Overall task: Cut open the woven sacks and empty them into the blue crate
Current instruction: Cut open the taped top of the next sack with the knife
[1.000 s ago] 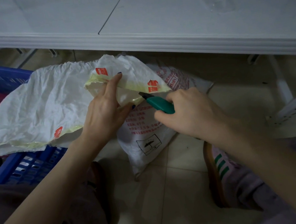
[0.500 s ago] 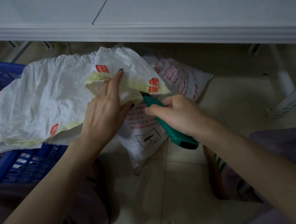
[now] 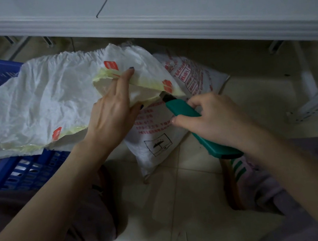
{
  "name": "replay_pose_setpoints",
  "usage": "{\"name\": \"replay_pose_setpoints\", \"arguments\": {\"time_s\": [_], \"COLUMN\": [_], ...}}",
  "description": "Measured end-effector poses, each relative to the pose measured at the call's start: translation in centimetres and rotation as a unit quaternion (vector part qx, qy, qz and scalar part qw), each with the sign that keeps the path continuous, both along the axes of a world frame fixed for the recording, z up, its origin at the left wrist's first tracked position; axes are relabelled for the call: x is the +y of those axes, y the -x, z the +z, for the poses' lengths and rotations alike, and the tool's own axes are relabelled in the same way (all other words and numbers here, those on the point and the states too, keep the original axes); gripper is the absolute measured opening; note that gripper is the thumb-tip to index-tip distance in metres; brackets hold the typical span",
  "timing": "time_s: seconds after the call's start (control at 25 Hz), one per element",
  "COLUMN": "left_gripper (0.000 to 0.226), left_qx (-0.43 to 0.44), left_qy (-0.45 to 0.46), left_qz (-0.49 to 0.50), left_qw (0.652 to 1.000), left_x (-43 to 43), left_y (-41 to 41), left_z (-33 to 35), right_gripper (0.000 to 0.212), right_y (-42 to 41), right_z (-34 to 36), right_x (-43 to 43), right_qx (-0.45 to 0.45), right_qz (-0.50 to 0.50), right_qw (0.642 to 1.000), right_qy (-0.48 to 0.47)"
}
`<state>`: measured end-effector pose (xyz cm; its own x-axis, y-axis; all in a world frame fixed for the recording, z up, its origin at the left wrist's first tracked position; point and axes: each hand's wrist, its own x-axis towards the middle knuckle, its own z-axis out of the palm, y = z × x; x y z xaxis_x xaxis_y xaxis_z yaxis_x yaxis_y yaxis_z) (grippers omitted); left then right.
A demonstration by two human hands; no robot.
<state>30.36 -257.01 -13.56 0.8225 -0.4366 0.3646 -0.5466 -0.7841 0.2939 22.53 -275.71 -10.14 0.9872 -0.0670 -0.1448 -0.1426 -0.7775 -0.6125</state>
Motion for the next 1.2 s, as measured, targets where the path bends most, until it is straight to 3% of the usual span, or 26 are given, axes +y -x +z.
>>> {"name": "replay_pose_setpoints", "arguments": {"time_s": [0.36,0.92,1.2], "left_gripper": [0.076,0.071,0.069], "left_qx": [0.002,0.002,0.004], "left_qy": [0.022,0.017,-0.017], "left_qz": [-0.008,0.018,0.021], "left_qw": [1.000,1.000,1.000], "left_x": [0.1,0.4,0.0], "left_y": [-0.6,-1.0,-1.2], "left_z": [0.3,0.2,-0.3], "right_gripper": [0.031,0.035,0.032], "right_y": [-0.6,-0.4,0.1], "right_z": [-0.7,-0.4,0.2], "right_x": [1.6,-0.4,-1.6], "right_qx": [-0.041,-0.013,0.013], "right_qz": [0.016,-0.041,-0.049], "right_qw": [0.999,0.999,0.998], "right_qy": [-0.020,0.019,-0.023]}}
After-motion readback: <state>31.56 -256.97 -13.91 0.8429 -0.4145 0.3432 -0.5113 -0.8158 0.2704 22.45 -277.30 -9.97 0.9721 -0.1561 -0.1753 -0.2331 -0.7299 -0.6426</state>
